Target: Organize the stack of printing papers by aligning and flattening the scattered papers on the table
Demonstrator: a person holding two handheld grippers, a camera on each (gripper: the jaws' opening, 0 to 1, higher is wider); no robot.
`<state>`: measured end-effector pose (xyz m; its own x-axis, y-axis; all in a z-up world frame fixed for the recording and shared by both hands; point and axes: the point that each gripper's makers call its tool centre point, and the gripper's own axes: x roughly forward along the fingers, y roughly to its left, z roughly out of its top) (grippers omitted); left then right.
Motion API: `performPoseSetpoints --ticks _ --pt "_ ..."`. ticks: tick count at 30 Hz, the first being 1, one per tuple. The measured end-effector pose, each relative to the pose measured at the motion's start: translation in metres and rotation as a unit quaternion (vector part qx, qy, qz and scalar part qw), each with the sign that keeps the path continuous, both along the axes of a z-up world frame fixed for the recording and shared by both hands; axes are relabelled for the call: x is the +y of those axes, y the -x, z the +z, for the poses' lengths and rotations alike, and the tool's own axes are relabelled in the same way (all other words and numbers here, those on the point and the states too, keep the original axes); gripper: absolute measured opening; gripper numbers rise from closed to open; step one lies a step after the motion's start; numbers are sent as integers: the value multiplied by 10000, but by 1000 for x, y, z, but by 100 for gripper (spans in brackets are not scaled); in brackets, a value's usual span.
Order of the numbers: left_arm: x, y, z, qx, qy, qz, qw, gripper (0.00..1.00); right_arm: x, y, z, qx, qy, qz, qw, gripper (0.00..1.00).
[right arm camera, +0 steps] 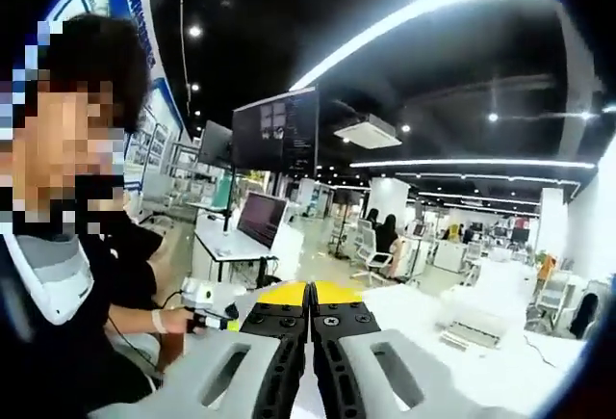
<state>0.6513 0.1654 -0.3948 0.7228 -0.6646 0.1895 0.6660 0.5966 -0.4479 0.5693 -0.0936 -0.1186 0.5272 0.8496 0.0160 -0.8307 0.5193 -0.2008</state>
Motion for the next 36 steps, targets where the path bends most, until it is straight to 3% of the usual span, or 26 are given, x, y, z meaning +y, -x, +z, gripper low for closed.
performPoseSetpoints --ticks 3,5,9,15,17,23,27,34,35,36 --pt "0 0 0 -2 -3 -7 10000 7 -2 -1 5 107 121 88 9998 0" --pt "0 -1 0 -3 -5 -14 10000 7 -3 -1 1 237 430 175 9986 0" --pt "0 0 0 -12 -13 -17 10000 7 -6 -17 5 359 828 235 9956 0" --pt "-1 1 1 -20 -2 -17 10000 7 16 -39 -17 638 1274 439 9888 0" --pt "-1 1 1 -18 -5 -20 10000 7 24 -40 -28 785 1453 585 9845 0" --pt "-2 2 1 -27 -9 -42 10000 7 58 -67 -63 1072 2001 892 9698 0" --pt "-3 3 1 -26 -1 -52 10000 7 82 -76 -85 1144 2306 1185 9590 0" --pt "-4 4 1 -36 4 -84 10000 7 99 -94 -115 1278 2886 1453 9377 0" --pt "-4 4 1 -36 5 -86 10000 7 103 -99 -116 1269 2858 1477 9383 0" --pt "-4 4 1 -41 2 -88 10000 7 107 -103 -122 1330 2986 1507 9330 0"
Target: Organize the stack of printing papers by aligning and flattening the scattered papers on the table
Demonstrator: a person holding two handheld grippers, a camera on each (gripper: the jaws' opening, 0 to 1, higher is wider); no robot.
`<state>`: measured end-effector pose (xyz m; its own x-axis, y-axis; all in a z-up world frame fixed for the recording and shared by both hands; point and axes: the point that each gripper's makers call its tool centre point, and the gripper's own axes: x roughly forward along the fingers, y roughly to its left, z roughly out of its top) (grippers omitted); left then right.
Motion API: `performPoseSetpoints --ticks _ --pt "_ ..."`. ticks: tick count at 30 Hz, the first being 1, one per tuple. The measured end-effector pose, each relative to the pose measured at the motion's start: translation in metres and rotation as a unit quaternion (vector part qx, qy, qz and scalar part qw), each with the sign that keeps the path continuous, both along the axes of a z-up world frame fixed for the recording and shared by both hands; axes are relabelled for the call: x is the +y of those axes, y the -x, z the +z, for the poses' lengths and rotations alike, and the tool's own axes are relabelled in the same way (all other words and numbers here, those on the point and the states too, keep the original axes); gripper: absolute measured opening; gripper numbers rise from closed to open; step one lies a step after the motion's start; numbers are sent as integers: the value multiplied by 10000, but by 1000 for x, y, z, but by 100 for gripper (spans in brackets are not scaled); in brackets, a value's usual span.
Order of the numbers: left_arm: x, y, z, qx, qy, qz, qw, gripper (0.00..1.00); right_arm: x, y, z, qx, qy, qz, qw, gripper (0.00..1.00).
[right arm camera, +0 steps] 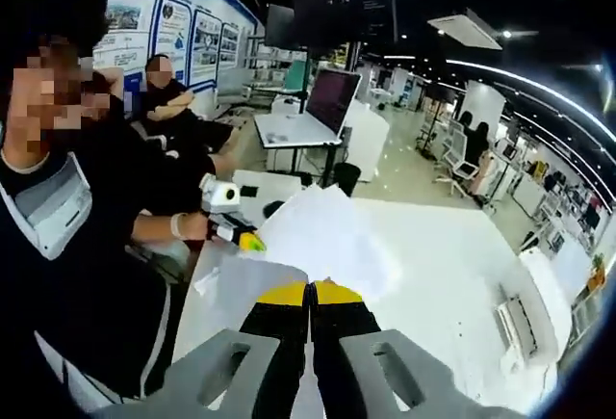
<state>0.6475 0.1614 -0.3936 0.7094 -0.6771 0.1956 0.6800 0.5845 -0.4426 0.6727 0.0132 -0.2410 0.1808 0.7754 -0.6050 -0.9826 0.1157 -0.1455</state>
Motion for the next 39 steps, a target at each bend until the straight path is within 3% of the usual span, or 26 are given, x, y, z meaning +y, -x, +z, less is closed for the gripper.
performPoseSetpoints --ticks 3,13,19,29,39 --pt "0 0 0 -6 -2 -6 10000 7 12 -14 -14 11 285 88 9996 0" --pt "0 0 0 -24 -4 -48 10000 7 56 -52 -35 -202 842 243 9960 0" --pt "-2 1 0 -45 -41 -83 9999 8 81 -47 -47 -331 1059 376 9931 0" --pt "-5 2 0 -38 -64 -117 9999 10 107 -47 -41 -408 1012 564 9924 0" --pt "-6 2 0 -42 -77 -142 9999 11 141 -34 -38 -481 925 901 9905 0"
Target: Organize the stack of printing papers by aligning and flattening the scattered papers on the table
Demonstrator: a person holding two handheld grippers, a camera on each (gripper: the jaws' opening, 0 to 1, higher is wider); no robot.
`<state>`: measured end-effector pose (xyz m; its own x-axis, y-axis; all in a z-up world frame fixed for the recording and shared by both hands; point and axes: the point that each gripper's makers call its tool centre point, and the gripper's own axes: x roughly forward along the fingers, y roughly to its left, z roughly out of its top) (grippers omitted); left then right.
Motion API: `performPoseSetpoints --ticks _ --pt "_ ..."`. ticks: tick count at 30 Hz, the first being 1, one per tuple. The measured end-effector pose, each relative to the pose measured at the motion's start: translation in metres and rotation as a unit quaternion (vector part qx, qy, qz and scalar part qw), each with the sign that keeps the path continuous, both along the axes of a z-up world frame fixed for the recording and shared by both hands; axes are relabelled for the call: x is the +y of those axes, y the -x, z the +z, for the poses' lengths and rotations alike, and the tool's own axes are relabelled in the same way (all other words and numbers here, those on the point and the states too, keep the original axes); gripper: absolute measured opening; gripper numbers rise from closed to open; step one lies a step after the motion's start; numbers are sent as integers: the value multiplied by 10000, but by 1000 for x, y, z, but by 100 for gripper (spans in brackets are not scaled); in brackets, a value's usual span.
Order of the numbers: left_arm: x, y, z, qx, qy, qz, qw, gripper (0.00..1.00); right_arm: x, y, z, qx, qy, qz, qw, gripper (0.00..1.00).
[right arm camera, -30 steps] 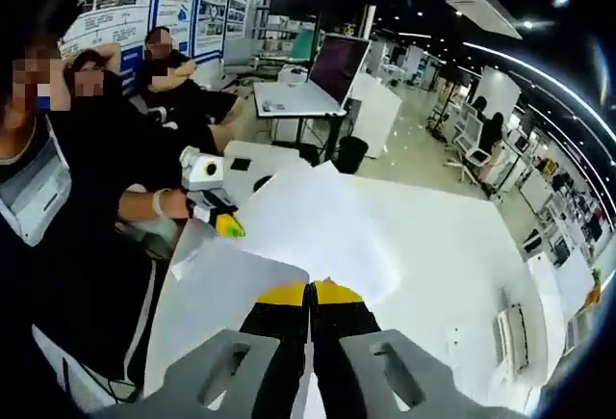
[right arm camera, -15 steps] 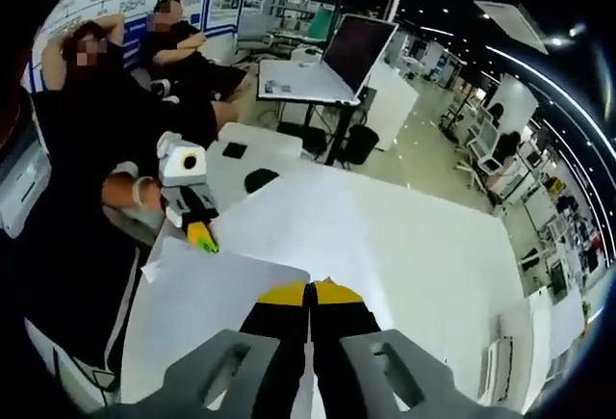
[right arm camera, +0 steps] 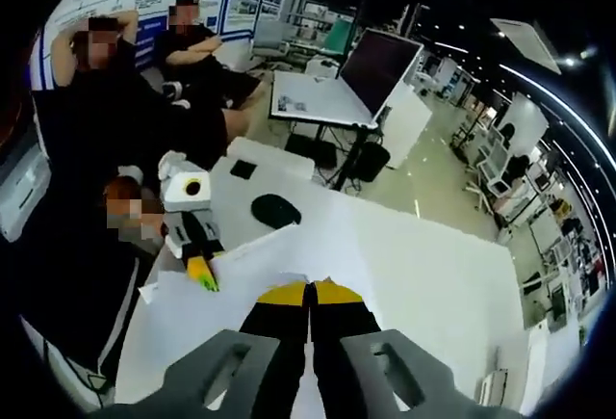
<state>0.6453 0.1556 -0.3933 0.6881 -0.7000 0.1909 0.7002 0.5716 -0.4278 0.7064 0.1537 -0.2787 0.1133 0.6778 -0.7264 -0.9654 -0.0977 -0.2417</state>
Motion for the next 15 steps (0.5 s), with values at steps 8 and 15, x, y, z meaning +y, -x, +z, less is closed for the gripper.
performPoseSetpoints --ticks 8,15 --pt "-1 1 0 -4 1 -17 10000 13 16 18 1 33 6 268 9996 0" --pt "-3 5 -1 -2 -69 -26 10000 8 25 26 0 -6 2 425 9991 0"
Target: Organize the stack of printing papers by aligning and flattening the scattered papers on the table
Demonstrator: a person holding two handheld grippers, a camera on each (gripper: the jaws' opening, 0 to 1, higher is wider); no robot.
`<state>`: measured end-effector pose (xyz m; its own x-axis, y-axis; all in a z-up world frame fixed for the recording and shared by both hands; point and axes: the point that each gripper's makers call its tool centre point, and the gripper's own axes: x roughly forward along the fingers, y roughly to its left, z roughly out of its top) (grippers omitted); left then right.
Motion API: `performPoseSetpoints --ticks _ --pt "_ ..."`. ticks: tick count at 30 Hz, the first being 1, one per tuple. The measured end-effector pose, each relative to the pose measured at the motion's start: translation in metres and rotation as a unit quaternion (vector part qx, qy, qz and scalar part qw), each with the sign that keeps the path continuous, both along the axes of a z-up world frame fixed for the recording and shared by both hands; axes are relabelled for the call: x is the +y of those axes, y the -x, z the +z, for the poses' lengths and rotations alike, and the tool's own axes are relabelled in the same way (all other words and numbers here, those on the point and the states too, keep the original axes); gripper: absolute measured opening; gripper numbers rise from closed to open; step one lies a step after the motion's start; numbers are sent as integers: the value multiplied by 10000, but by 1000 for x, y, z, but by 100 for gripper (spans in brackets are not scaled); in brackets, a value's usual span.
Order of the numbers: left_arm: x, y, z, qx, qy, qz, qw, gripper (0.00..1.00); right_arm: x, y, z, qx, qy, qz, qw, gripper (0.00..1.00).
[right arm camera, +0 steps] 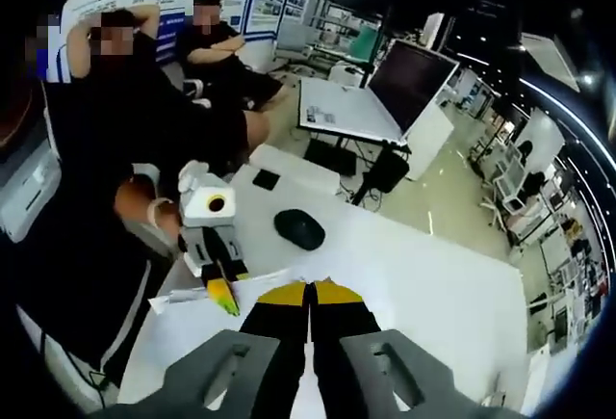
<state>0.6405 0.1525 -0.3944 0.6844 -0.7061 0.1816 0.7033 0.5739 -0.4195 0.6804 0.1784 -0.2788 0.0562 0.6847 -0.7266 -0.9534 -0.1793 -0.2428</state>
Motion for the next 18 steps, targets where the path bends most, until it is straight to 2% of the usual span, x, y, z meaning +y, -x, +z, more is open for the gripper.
performPoseSetpoints --ticks 6,8,13,18 --pt "3 0 1 -8 58 15 10000 6 -1 -13 2 109 -390 -206 9990 0" --pt "4 -1 1 -14 61 43 10000 6 0 -19 4 128 -634 -291 9975 0" --pt "4 0 3 -8 114 51 9999 6 -7 -24 8 451 -1016 -437 9928 0" --pt "5 -2 3 0 113 59 9999 5 -11 -30 10 378 -1159 -499 9913 3"
